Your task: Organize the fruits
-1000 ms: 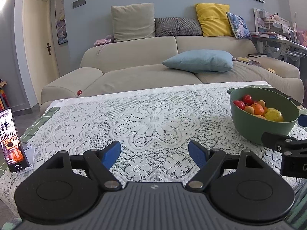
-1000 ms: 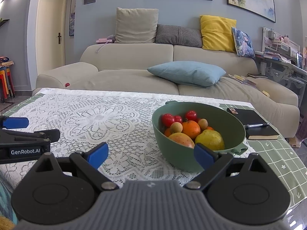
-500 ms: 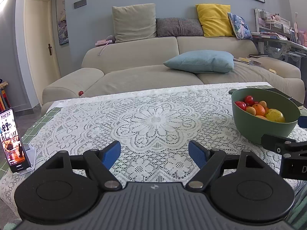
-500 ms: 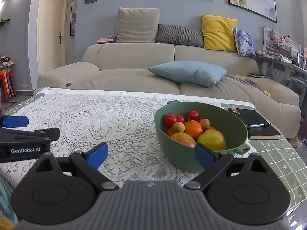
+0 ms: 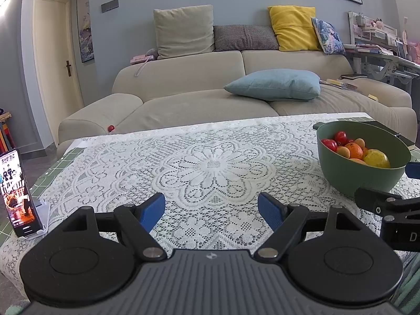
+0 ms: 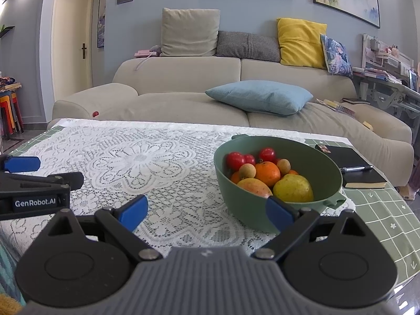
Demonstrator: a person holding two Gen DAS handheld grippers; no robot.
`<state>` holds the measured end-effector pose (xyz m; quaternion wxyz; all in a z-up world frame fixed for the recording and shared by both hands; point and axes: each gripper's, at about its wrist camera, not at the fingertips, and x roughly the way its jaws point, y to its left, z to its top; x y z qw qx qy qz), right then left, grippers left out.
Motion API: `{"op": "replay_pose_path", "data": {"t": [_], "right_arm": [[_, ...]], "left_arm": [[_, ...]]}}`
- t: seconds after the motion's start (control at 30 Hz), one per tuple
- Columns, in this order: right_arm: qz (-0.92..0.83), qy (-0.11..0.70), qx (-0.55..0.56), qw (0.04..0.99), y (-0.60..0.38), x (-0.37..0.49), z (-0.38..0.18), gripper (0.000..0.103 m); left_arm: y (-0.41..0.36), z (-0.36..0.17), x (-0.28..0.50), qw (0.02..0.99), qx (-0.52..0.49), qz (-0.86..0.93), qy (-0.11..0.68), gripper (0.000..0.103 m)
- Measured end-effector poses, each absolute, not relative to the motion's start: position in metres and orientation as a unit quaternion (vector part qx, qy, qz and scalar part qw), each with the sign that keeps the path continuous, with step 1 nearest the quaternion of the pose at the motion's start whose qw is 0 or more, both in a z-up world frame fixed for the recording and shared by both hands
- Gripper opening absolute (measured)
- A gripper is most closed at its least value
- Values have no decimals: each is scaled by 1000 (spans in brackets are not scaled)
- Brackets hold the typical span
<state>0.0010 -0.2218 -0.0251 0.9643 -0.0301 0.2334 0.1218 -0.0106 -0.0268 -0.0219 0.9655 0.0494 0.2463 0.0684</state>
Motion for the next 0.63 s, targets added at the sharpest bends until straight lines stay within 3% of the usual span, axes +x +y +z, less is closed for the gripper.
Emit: {"op": "replay_pose_path", "data": {"t": [0.63], "right_arm": [[126, 237, -31, 963, -221, 0, -26, 94]], "left_arm": [[-29, -20, -11, 967, 48, 58, 245, 94]]}}
